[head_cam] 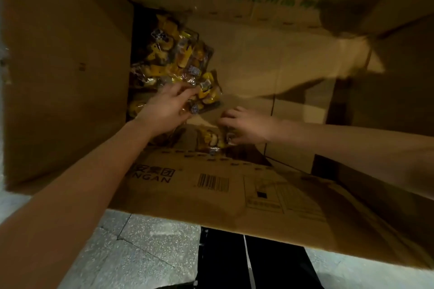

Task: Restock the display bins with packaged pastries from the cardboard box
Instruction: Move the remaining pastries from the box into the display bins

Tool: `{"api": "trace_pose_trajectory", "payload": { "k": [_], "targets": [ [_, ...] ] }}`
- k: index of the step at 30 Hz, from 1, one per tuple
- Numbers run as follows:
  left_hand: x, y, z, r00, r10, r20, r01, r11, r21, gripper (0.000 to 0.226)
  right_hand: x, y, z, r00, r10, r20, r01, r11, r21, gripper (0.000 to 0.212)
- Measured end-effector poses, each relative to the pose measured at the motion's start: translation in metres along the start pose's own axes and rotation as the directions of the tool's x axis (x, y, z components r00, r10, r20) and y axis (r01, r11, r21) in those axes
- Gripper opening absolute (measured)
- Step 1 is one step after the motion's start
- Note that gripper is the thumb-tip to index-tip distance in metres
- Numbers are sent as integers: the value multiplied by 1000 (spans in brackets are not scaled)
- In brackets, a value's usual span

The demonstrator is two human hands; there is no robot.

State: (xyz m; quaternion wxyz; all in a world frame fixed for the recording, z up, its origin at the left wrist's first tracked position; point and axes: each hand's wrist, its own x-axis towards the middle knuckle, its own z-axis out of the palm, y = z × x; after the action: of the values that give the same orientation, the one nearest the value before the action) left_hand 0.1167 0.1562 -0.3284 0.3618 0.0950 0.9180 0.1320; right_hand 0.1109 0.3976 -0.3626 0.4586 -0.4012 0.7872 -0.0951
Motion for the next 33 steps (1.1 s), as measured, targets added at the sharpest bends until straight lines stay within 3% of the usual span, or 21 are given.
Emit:
{"api": "trace_pose_trajectory", "payload": {
  "k": [2, 6, 10, 15, 19, 25, 28, 30, 33],
  "targets": [
    [6, -5, 10, 1000, 5, 6, -5, 998, 60, 75, 10, 4, 8, 1000, -13, 5, 14, 999, -34, 71],
    [12, -11, 25, 1000, 14, -27, -11, 994, 108, 84, 21, 3, 25, 992, -35, -125, 31, 999, -34, 77],
    [22, -9, 31, 998, 6, -55, 0, 994, 113, 86, 28, -5, 47, 974, -85, -208, 47, 982, -181, 60],
    [36, -10, 35, 997, 7, -76, 1, 994, 107, 81, 26, 11, 32, 936, 97, -338, -99, 995, 14, 55],
    [41, -7, 32, 992, -46, -120, 56, 995, 81, 75, 17, 32, 17, 929, 140, -342, -148, 989, 2, 58],
    [48, -4, 40, 992, -48, -112, 63, 989, 136, 88, 6, 38, 36, 915, -51, -401, -30, 981, -193, 69],
    [53, -3, 43, 994, 17, -112, 4, 983, 182, 98, 15, 40, 55, 910, -116, -399, -4, 957, -290, 86],
    [54, -4, 45, 991, 76, -113, -50, 976, 211, 96, 21, 38, 61, 911, -111, -397, -24, 947, -319, 95],
    [58, -10, 43, 982, 118, -150, -81, 969, 232, 86, 25, 36, 60, 888, -122, -442, -32, 945, -325, 90]
  ]
}}
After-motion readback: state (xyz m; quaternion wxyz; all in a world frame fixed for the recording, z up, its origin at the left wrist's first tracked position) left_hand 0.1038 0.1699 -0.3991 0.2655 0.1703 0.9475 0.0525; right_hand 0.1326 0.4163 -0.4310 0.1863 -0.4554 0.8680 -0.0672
